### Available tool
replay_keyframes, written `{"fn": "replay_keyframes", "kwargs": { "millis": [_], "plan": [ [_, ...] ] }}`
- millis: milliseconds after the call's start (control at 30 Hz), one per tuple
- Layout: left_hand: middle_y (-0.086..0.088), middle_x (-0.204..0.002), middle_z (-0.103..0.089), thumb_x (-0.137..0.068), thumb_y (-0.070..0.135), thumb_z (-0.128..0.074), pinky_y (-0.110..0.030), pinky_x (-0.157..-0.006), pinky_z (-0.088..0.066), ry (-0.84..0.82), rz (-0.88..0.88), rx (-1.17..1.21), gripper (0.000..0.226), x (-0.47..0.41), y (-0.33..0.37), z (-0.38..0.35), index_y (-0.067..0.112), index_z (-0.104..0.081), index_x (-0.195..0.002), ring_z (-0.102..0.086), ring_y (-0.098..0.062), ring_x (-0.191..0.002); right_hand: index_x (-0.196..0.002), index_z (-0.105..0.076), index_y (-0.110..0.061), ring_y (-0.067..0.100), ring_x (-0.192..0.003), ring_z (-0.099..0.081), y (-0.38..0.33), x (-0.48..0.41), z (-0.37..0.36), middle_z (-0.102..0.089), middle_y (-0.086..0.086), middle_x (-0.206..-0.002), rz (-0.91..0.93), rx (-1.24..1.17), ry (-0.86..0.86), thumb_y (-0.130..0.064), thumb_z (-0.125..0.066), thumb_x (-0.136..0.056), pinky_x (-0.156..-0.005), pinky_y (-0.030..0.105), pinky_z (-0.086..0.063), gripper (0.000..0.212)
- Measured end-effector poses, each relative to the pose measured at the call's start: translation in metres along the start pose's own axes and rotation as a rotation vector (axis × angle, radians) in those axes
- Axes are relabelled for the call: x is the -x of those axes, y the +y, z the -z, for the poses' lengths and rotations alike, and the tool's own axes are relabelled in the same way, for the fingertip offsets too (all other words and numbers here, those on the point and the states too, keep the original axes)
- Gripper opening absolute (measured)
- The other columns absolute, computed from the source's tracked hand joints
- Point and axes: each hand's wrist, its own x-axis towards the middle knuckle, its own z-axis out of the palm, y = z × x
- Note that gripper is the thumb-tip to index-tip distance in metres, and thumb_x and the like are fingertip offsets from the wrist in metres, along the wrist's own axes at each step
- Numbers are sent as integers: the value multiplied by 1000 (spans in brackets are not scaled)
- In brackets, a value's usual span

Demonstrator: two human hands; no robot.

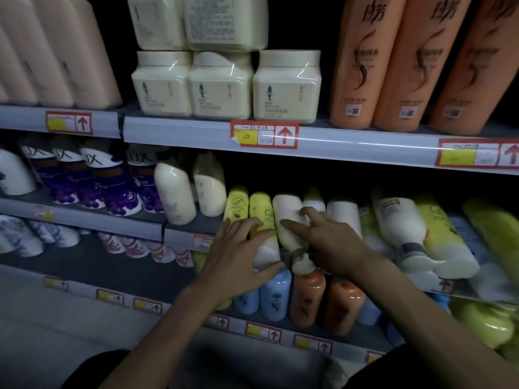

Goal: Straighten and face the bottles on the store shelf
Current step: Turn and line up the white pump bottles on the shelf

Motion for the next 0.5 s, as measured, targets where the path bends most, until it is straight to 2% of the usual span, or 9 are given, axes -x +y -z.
{"fn": "replay_keyframes", "kwargs": {
  "millis": [133,267,400,467,500],
  "plan": [
    [5,-143,-48,-93,76,-46,-46,-110,-42,40,114,107,69,2,1,0,32,-55,-145,-47,-20,-134,-163,-25,-36,36,-149,-33,3,-2,-7,-19,17,-167,42,6,46,-15,-59,-87,-85,43,-55,86],
    [8,-153,-34,-86,82,-46,-42,-108,-45,89,369,294,79,3,2,2,37,-44,-150,-37,-18,-144,-160,-34,-32,36,-155,-27,2,-7,-9,-21,17,-169,109,-7,80,-10,-58,-88,-86,48,-59,79],
    [9,-151,-37,-85,84,-47,-40,-104,-44,155,583,453,80,2,-1,1,39,-41,-150,-43,-18,-139,-164,-19,-34,30,-160,-14,3,-7,-9,-6,11,-174,132,19,61,-14,-46,-95,-97,43,-54,76],
    [9,-146,-39,-89,77,-53,-36,-101,-41,168,647,545,73,1,-2,-1,38,-43,-149,-47,-18,-135,-165,-12,-31,28,-159,-17,4,-5,-6,-4,10,-174,105,-10,62,-13,-47,-97,-99,41,-52,79],
    [8,-144,-40,-91,72,-57,-34,-99,-39,166,663,567,69,0,-3,-3,36,-44,-149,-48,-18,-134,-165,-12,-31,29,-156,-24,4,-5,-6,-7,9,-174,84,-52,79,-16,-49,-97,-98,39,-52,78]
  ]
}}
